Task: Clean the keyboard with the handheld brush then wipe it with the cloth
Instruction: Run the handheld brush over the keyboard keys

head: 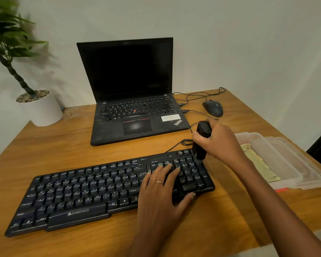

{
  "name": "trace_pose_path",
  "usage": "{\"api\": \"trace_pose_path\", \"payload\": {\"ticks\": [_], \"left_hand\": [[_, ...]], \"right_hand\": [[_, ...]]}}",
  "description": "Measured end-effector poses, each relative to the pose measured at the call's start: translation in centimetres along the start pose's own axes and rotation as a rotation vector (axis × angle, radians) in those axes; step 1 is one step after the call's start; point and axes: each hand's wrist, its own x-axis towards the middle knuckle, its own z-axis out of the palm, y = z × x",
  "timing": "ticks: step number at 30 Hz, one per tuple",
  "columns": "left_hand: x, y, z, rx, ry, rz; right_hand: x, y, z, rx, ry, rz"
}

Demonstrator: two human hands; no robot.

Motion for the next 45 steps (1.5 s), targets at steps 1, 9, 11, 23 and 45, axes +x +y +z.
{"api": "trace_pose_path", "payload": {"ticks": [1,9,11,23,45], "left_hand": [[0.0,0.0,0.0,-0.002,0.002,0.002],[0.0,0.1,-0.2,0.003,-0.011,-0.007],[0.0,0.0,-0.1,0.006,-0.014,-0.006],[0.1,0.0,-0.1,0.004,-0.016,-0.010],[0.0,0.0,0.1,-0.010,-0.011,-0.007]], "right_hand": [[0.0,0.0,0.3,0.017,0.037,-0.027],[0.5,0.0,0.1,0.054,0.029,-0.016],[-0.1,0.1,1.0,0.069,0.106,-0.071],[0.7,0.1,0.1,-0.002,-0.011,-0.006],[-0.8,-0.9,-1.0,0.061,-0.073,-0.019]]}}
